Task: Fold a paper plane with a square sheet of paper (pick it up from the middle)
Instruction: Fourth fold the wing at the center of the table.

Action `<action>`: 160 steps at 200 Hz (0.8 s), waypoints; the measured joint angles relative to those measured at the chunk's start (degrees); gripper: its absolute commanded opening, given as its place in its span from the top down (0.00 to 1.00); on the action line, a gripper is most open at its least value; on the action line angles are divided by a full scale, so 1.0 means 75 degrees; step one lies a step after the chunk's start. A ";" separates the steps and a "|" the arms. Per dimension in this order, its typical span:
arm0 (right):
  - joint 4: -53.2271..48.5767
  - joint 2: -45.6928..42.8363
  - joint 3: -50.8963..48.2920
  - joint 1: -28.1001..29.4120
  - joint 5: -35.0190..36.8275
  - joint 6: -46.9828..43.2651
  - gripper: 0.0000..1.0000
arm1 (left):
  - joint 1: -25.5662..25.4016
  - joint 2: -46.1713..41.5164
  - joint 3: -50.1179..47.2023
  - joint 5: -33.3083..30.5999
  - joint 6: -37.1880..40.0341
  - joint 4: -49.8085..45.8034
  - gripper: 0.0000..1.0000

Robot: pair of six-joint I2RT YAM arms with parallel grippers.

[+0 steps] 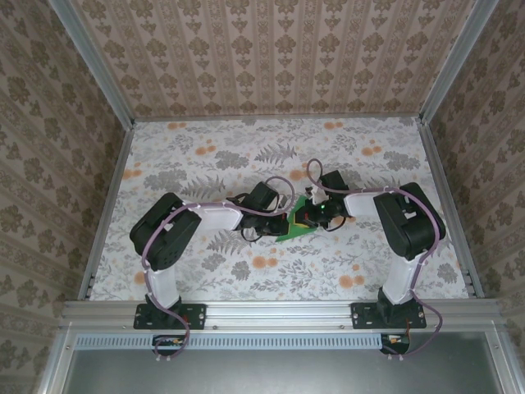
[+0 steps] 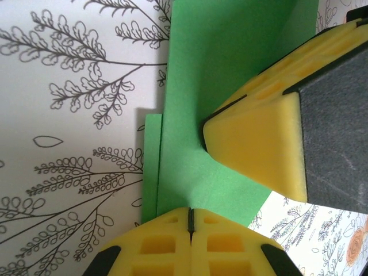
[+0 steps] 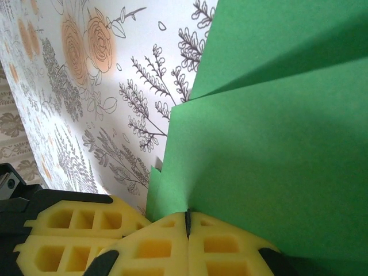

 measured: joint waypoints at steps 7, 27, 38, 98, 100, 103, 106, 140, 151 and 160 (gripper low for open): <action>0.0029 0.0041 0.0000 -0.0058 -0.0111 0.0000 0.95 | 0.0000 -0.0003 0.0000 -0.0006 0.0000 0.0000 1.00; 0.0175 0.0137 0.0000 -0.0326 -0.0344 0.0003 0.95 | 0.0000 -0.0006 -0.0015 -0.0006 0.0000 0.0015 1.00; 0.0274 0.0172 0.0003 -0.0560 -0.0379 0.0006 0.95 | 0.0000 -0.0006 -0.0017 -0.0006 0.0000 0.0017 1.00; 0.0393 0.0119 0.0058 -0.1545 -0.0041 0.0119 0.95 | 0.0000 -0.0006 -0.0026 0.0000 0.0000 0.0044 1.00; 0.0391 0.0093 0.0058 -0.1547 0.0003 0.0117 0.94 | 0.0000 -0.0006 -0.0026 0.0003 0.0000 0.0041 1.00; 0.0385 0.0055 0.0055 -0.1556 0.0087 0.0119 0.94 | 0.0000 -0.0006 -0.0026 0.0003 0.0000 0.0041 1.00; 0.0367 0.0012 0.0055 -0.1568 0.0172 0.0119 0.94 | 0.0000 -0.0006 -0.0026 0.0009 0.0000 0.0035 1.00; 0.0356 -0.1014 -0.0166 -0.1518 0.0769 0.0125 0.94 | 0.0035 -0.0006 -0.0026 0.0087 0.0000 0.0000 1.00; 0.0356 -0.1349 -0.0210 -0.1326 0.0886 0.0149 0.94 | 0.0035 -0.0006 -0.0026 0.0087 0.0000 -0.0012 1.00; 0.0370 -0.1518 -0.0210 -0.1099 0.0953 0.0166 0.93 | 0.0035 -0.0006 -0.0026 0.0087 0.0000 -0.0015 1.00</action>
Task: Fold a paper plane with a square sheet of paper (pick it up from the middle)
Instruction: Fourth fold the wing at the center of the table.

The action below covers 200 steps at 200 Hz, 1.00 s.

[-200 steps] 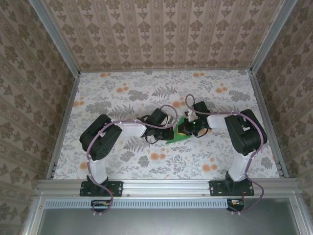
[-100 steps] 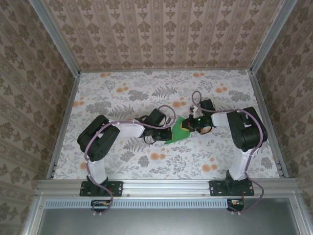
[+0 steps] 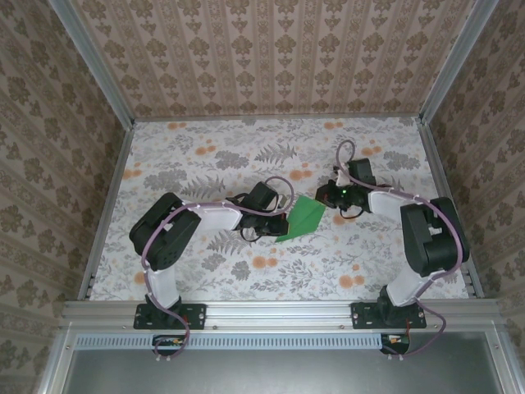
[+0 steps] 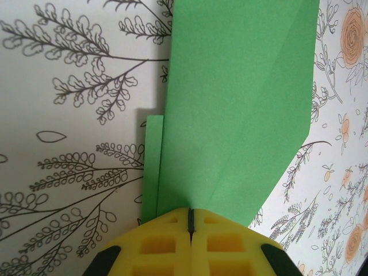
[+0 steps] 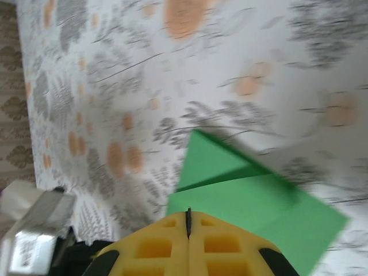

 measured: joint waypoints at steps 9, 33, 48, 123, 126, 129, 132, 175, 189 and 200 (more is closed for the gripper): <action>0.0029 -0.0061 0.0000 0.0297 0.0026 0.0050 0.93 | 0.0000 0.0000 0.0000 0.0000 0.0000 0.0000 1.00; 0.0029 0.0143 0.0000 0.0970 0.0032 0.0192 0.94 | 0.0000 0.0000 0.0000 0.0003 0.0003 0.0000 1.00; 0.0058 0.0455 0.0000 0.1183 0.0006 0.0274 0.94 | 0.0000 0.0000 0.0000 0.0000 0.0003 -0.0006 1.00; 0.0221 0.1445 0.0102 0.0061 -0.0452 0.0446 0.94 | 0.0000 0.0000 0.0000 0.0009 0.0003 -0.0003 1.00; 0.0221 0.1451 0.0117 -0.0038 -0.0452 0.0446 0.94 | 0.0000 0.0000 0.0000 0.0009 0.0003 -0.0003 1.00; 0.0219 0.1451 0.0125 -0.0134 -0.0446 0.0449 0.94 | 0.0000 0.0000 0.0000 0.0012 0.0003 -0.0003 1.00; 0.0216 0.1454 0.0137 -0.0221 -0.0428 0.0449 0.94 | 0.0000 0.0000 0.0000 0.0015 0.0003 -0.0003 1.00; -0.0052 0.1262 0.0309 -0.0889 0.0140 0.0458 0.94 | 0.0000 0.0000 0.0000 0.0023 0.0012 -0.0012 1.00; -0.0154 0.0933 0.0280 -0.0784 0.0262 0.0513 0.94 | 0.0000 0.0000 0.0012 0.0023 0.0035 -0.0026 1.00; -0.0169 0.0557 0.0204 -0.0603 0.0338 0.0577 0.94 | 0.0000 0.0000 0.0020 0.0023 0.0058 -0.0038 1.00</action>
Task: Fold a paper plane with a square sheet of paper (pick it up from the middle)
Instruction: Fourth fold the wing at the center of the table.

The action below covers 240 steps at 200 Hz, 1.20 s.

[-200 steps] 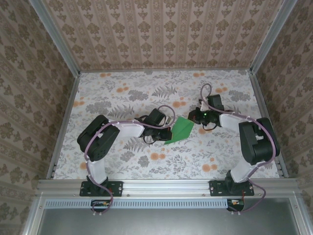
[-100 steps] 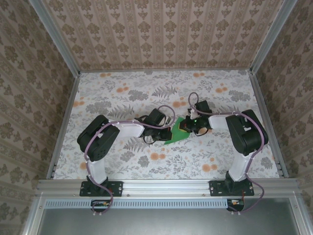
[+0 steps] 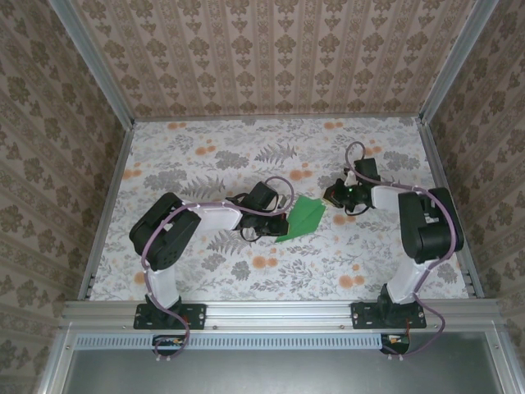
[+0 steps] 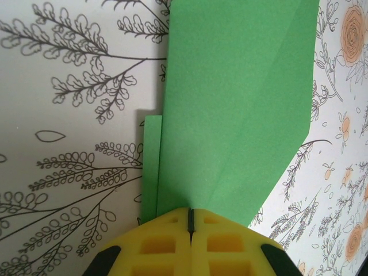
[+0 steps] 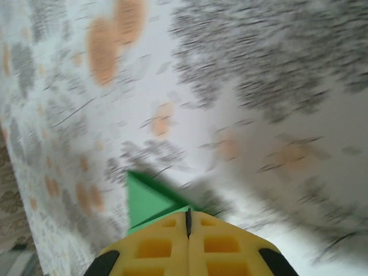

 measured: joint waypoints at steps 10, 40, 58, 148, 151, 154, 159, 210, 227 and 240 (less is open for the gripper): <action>0.0000 -0.0361 -0.0111 0.0256 0.0064 0.0061 0.94 | 0.0000 0.0000 0.0003 0.0000 0.0015 -0.0006 1.00; 0.0224 -0.0935 -0.0641 0.1151 0.0152 0.0507 0.94 | 0.0000 0.0000 0.0023 0.0000 0.0079 -0.0058 1.00; 0.0271 -0.0784 -0.0833 0.1641 0.0119 0.0825 0.94 | 0.0000 0.0000 0.0023 0.0003 0.0082 -0.0058 1.00; 0.0647 0.0119 -0.0874 0.2107 0.0026 0.1390 0.95 | 0.0000 -0.0050 0.0254 -0.0029 0.0297 -0.0641 1.00; 0.0629 0.0119 -0.0871 0.2110 0.0041 0.1381 0.95 | -0.0003 -0.0067 0.0268 -0.0032 0.0303 -0.0685 1.00; 0.0615 0.0122 -0.0866 0.2110 0.0047 0.1376 0.95 | -0.0003 -0.0079 0.0277 -0.0038 0.0312 -0.0729 1.00; 0.0592 0.0122 -0.0857 0.2110 0.0061 0.1358 0.95 | -0.0003 -0.0117 0.0286 -0.0044 0.0315 -0.0804 0.98; 0.0318 0.0128 -0.0734 0.2116 0.0140 0.1209 0.96 | -0.0009 -0.0912 0.0268 -0.0050 -0.0017 -0.1244 0.87; 0.0262 0.0146 -0.0702 0.2116 0.0140 0.1207 0.95 | -0.0017 -0.1035 0.0166 0.0061 -0.0291 -0.1148 0.86; 0.0236 0.0163 -0.0679 0.2116 0.0137 0.1207 0.96 | -0.0052 -0.1035 0.0064 0.0125 -0.0463 -0.1084 0.86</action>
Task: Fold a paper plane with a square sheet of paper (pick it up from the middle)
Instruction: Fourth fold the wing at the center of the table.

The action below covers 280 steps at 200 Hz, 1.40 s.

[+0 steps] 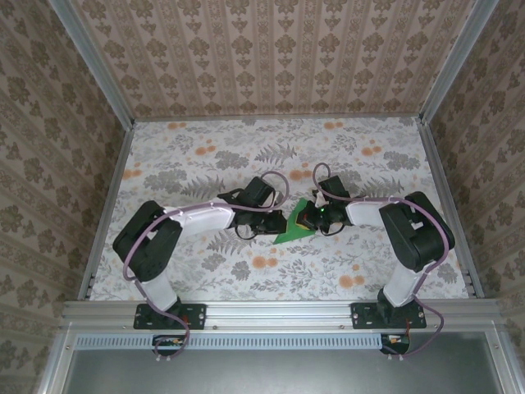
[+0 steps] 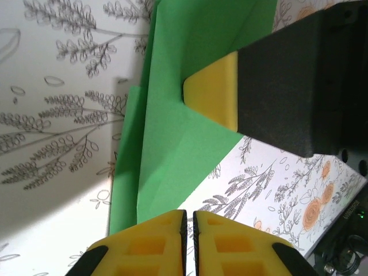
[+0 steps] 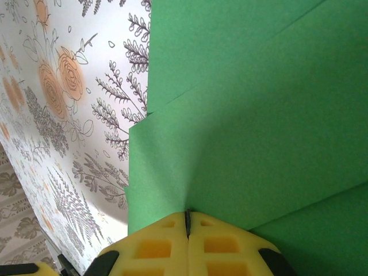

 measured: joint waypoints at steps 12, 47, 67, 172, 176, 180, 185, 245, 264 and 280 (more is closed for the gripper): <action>-0.0023 0.0012 0.0015 0.0000 -0.0003 0.0000 0.96 | -0.0055 0.0006 -0.0064 0.0041 -0.0114 -0.0029 0.86; -0.0076 0.0038 0.0052 0.0000 -0.0009 0.0000 0.96 | -0.0125 0.0224 -0.0067 0.0143 -0.0286 -0.0012 0.87; -0.0108 0.0044 0.0067 0.0000 -0.0012 0.0000 0.96 | -0.0119 0.0367 -0.0067 0.0131 -0.0289 -0.0026 0.87; -0.0315 0.0117 0.0198 0.0000 -0.0047 0.0000 0.96 | -0.0047 0.0391 -0.0233 -0.0099 -0.0286 -0.0099 0.89; -0.0321 0.0122 0.0201 0.0000 -0.0047 0.0000 0.96 | -0.0047 0.0391 -0.0239 -0.0099 -0.0289 -0.0096 0.89; -0.0332 0.0125 0.0207 0.0000 -0.0047 -0.0003 0.96 | -0.0047 0.0391 -0.0245 -0.0102 -0.0286 -0.0096 0.89; -0.0338 0.0128 0.0213 0.0000 -0.0052 -0.0003 0.96 | -0.0047 0.0391 -0.0256 -0.0105 -0.0286 -0.0090 0.89; -0.0388 0.0137 0.0236 0.0000 -0.0055 -0.0003 0.96 | 0.0012 0.0391 -0.0344 -0.0131 -0.0289 -0.0073 0.90; -0.0396 0.0143 0.0245 0.0000 -0.0058 -0.0006 0.96 | 0.0009 0.0391 -0.0344 -0.0125 -0.0286 -0.0064 0.89; -0.0396 0.0143 0.0245 0.0000 -0.0058 -0.0006 0.96 | 0.0000 0.0373 -0.0344 -0.0122 -0.0254 -0.0052 0.88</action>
